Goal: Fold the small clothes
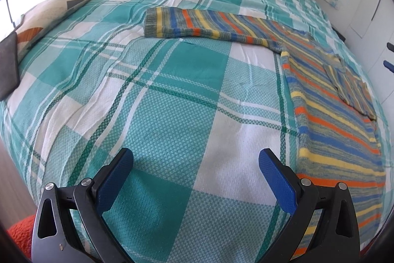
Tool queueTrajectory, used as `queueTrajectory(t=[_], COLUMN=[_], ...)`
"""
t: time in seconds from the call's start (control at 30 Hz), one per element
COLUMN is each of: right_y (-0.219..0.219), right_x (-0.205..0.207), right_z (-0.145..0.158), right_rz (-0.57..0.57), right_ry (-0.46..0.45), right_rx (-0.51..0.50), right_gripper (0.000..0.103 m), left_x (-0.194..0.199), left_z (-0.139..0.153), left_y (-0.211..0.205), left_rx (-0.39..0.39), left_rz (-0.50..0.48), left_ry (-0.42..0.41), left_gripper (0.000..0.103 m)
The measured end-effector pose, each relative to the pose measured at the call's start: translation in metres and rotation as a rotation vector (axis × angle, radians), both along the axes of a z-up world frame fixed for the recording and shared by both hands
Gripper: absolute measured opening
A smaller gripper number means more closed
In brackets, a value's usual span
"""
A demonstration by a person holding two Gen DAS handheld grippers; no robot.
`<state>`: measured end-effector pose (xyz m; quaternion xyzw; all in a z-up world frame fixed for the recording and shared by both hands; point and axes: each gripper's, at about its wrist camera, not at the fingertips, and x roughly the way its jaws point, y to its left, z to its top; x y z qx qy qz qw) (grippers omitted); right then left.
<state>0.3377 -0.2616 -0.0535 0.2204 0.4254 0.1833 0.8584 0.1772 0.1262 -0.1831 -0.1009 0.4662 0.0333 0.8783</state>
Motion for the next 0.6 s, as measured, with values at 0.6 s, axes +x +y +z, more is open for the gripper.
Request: queueTrajectory(t=[0.6], right_y=[-0.093], right_x=[-0.1], right_z=[-0.08], right_rz=[-0.309], right_ry=[0.103], right_rx=[-0.314], right_gripper=[0.054], left_x=[0.004], left_z=[-0.008], left_y=[-0.013], left_rx=[0.071], left_rz=[-0.029], left_ry=[0.033], left_gripper=[0.102])
